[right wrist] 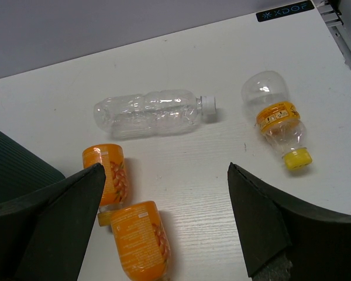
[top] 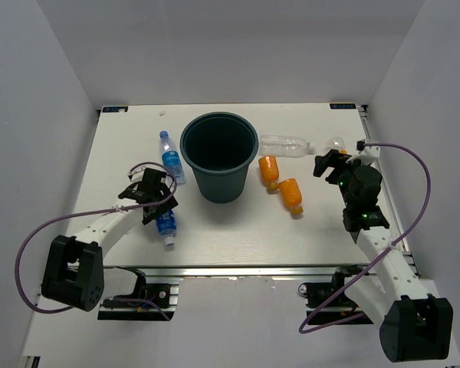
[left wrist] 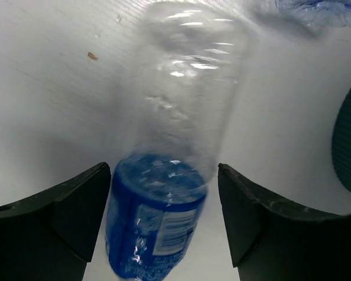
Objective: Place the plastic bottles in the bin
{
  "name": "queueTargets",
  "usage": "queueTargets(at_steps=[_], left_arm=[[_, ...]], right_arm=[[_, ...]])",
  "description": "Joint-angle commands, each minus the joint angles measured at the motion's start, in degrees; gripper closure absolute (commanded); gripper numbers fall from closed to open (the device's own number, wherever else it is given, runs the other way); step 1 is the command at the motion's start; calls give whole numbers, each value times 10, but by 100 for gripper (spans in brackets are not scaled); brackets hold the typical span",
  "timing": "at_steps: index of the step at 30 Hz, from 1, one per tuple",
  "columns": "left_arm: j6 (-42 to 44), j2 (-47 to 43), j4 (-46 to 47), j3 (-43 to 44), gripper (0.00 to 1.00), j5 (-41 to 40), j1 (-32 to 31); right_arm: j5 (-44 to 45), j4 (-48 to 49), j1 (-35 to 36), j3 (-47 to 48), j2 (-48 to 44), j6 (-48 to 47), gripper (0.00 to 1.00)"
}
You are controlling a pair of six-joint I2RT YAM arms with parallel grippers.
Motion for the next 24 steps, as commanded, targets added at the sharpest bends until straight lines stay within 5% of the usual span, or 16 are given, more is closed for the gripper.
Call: queueTargets(at_steps=[1,4,7,12,18,20,24], left_arm=[[-3,0,21,-7,19,-25,-2],[-4,-8,3,7,44,-54,-1],[-3,-26,-36,36,55,-84,-1],[-28,-73,-113,101,57,-183,-1],[-8,-107,-160,282,57,-287,-2],[13,-82,-136,369,57,-274,-1],[83,-48,-19,441,59,-87,-8]], right_arm=[[3,27,-4,8,1,-2,11],[9,24,-4,9,0,-3,11],[16,23,-4,9,1,-3,11],[13,18,-4,12,2,-4,11],[-6,20,-4,13,7,-4,11],[-15,16,-4,17,11,-6,11],[-47,3,-4,27,22,-24,11]])
